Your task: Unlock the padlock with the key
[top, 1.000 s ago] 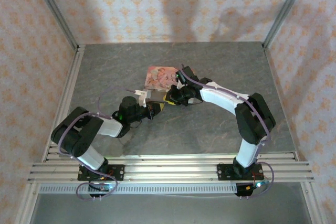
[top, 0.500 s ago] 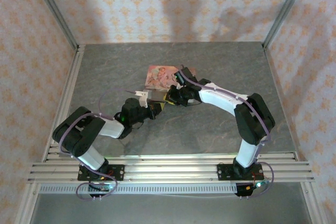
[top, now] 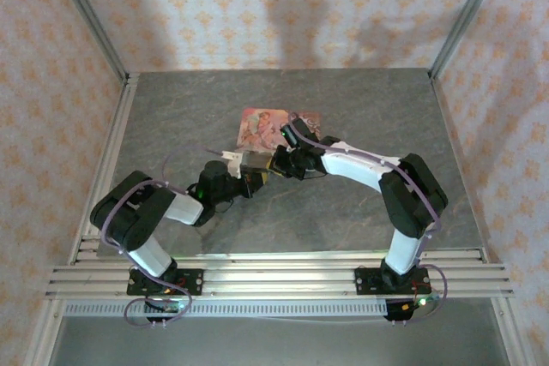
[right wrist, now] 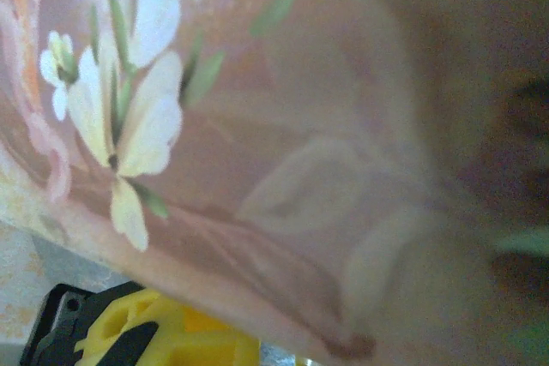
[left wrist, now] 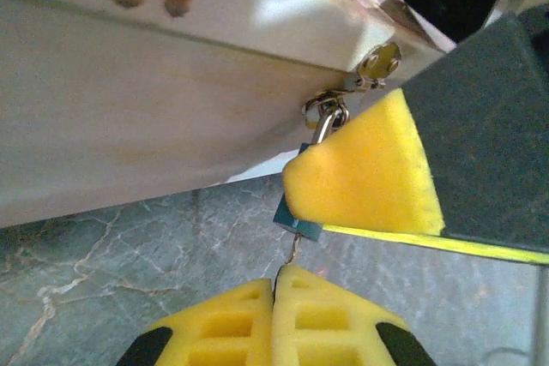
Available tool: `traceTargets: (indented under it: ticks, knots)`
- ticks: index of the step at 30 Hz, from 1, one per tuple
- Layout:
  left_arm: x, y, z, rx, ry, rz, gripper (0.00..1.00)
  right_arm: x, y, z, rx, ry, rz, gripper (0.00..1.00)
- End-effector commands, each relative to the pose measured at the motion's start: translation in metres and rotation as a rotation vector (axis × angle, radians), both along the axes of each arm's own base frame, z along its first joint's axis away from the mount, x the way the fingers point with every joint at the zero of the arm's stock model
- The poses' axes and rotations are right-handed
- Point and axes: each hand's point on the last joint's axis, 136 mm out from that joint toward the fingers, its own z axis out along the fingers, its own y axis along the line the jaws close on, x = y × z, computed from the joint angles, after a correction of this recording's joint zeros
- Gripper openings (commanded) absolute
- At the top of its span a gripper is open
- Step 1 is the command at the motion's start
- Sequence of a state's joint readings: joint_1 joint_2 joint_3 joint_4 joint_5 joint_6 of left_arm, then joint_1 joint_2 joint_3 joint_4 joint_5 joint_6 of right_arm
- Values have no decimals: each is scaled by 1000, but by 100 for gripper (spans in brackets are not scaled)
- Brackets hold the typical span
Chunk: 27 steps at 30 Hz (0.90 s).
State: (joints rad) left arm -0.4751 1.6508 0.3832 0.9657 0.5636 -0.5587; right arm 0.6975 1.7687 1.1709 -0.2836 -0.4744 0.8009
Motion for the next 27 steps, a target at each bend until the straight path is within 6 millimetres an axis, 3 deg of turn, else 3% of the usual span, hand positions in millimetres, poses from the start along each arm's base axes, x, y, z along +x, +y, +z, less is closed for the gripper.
traceTargets:
  ticks: [1, 7, 13, 27]
  knots:
    - [23, -15, 84, -202, -241, -74, 0, -20, 15, 10, 104, 44, 43, 0]
    - [24, 3, 64, -177, -216, -60, 0, -11, 11, 26, 189, 45, 10, 0]
    - [18, 5, 51, -127, -203, -76, 0, -5, 6, 35, 220, 51, -8, 0]
    - [6, 10, 34, -29, -178, -103, 0, 1, 6, 26, 240, 39, -39, 0]
